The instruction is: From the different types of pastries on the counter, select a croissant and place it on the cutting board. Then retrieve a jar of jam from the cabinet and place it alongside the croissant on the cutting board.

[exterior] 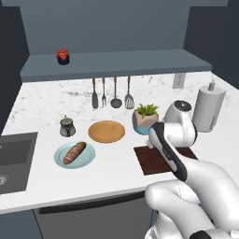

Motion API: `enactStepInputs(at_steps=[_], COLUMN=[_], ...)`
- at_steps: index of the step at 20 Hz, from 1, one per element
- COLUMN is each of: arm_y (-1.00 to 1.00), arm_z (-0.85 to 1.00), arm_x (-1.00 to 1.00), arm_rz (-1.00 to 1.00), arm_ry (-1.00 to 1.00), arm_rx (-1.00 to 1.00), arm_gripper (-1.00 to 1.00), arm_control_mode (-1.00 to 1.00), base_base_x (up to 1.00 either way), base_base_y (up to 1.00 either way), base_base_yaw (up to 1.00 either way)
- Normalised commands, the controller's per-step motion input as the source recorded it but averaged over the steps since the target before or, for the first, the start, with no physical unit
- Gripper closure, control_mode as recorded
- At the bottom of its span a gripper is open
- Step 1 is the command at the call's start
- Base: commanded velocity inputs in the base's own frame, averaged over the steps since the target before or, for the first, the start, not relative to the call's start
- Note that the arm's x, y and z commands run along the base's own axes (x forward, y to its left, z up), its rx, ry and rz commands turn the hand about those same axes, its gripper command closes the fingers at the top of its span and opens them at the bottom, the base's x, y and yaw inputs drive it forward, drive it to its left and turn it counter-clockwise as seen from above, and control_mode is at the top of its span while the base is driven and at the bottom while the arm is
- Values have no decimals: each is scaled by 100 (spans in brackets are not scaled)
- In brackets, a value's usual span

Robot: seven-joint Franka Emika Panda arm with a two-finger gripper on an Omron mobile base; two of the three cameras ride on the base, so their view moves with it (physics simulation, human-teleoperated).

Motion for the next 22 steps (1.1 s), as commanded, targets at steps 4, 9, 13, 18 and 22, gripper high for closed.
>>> enactStepInputs(at_steps=[4,9,13,18,22], arm_y=[42,38,45,43,42], arm_z=[95,88,69,62,74], arm_x=[-7,-8,-12,-3,0], arm_rz=[4,7,11,12,10], arm_ry=[-7,-4,0,-5,-9], arm_rx=[0,0,1,2,0], arm_gripper=[-100,-100,-100,-100,-100], arm_control_mode=[-100,-100,-100,-100,-100], base_base_x=[0,0,0,0,0], base_base_y=[0,0,0,0,0], base_base_yaw=[0,0,0,0,0])
